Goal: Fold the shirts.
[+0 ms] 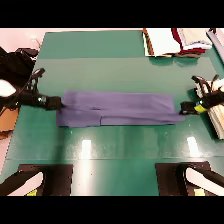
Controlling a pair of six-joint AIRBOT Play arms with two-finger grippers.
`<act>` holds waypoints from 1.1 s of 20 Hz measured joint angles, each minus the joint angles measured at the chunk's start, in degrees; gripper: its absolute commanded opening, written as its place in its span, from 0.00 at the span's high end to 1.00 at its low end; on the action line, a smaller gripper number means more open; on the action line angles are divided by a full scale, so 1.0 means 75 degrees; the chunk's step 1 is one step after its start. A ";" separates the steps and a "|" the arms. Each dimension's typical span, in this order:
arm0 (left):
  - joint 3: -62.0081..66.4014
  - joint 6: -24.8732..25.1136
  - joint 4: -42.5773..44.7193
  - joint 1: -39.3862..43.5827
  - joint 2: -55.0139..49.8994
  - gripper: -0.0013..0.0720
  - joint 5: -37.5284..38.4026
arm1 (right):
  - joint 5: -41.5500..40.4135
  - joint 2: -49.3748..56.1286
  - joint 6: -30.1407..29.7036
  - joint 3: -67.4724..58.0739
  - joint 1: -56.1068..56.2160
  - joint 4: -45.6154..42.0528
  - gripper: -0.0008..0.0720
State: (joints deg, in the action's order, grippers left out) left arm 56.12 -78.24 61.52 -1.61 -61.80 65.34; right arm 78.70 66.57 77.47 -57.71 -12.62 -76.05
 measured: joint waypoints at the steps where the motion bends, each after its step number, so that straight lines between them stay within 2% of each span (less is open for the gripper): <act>1: 0.0303 0.0044 -0.0006 0.0003 -0.0388 0.95 -0.0184 | -0.0041 0.0388 0.0055 -0.0358 0.0082 0.0000 0.97; 5: 0.1221 0.0224 -0.0216 0.0000 -0.1673 0.95 -0.0731 | -0.0149 0.1649 0.0181 -0.1536 0.0236 0.0090 0.97; 6: 0.1341 0.0259 -0.0306 0.0000 -0.1888 0.95 -0.0848 | -0.0172 0.1886 0.0195 -0.1769 0.0236 0.0189 0.90; 7: 0.1419 0.0300 -0.0391 0.0000 -0.2052 0.75 -0.0970 | -0.0233 0.2122 0.0201 -0.1993 0.0224 0.0332 0.62; 8: 0.1483 0.0335 -0.0449 0.0000 -0.2177 0.41 -0.1099 | -0.0283 0.2311 0.0201 -0.2189 0.0178 0.0504 0.42; 9: 0.1533 0.0335 -0.0510 -0.0003 -0.2267 0.32 -0.1218 | -0.0347 0.2483 0.0198 -0.2372 0.0102 0.0697 0.39; 10: 0.1577 0.0306 -0.0548 -0.0003 -0.2331 0.31 -0.1268 | -0.0379 0.2611 0.0195 -0.2500 0.0009 0.0927 0.39; 11: 0.1626 0.0259 -0.0583 -0.0003 -0.2375 0.32 -0.1323 | -0.0402 0.2699 0.0122 -0.2591 -0.0117 0.1183 0.39; 12: 0.1679 0.0207 -0.0615 -0.0003 -0.2404 0.45 -0.1323 | -0.0417 0.2734 0.0026 -0.2605 -0.0262 0.1399 0.39; 13: 0.1714 0.0160 -0.0641 -0.0003 -0.2430 0.72 -0.1285 | -0.0420 0.2739 -0.0085 -0.2538 -0.0440 0.1600 0.39; 14: 0.1743 0.0131 -0.0656 -0.0003 -0.2448 0.95 -0.1183 | -0.0414 0.2707 -0.0207 -0.2381 -0.0641 0.1740 0.39; 19: 0.1801 0.0090 -0.0973 0.0079 -0.2483 0.95 -0.0863 | -0.0338 0.2632 -0.0781 -0.1102 -0.1757 0.2358 0.37; 22: 0.1807 0.0085 -0.1087 0.0568 -0.2498 0.95 -0.0906 | -0.0350 0.2853 -0.1177 -0.0388 -0.2066 0.3098 0.37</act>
State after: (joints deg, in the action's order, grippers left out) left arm 69.67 -77.60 53.36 2.66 -80.53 58.54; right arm 76.07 87.96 68.64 -60.62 -28.12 -52.82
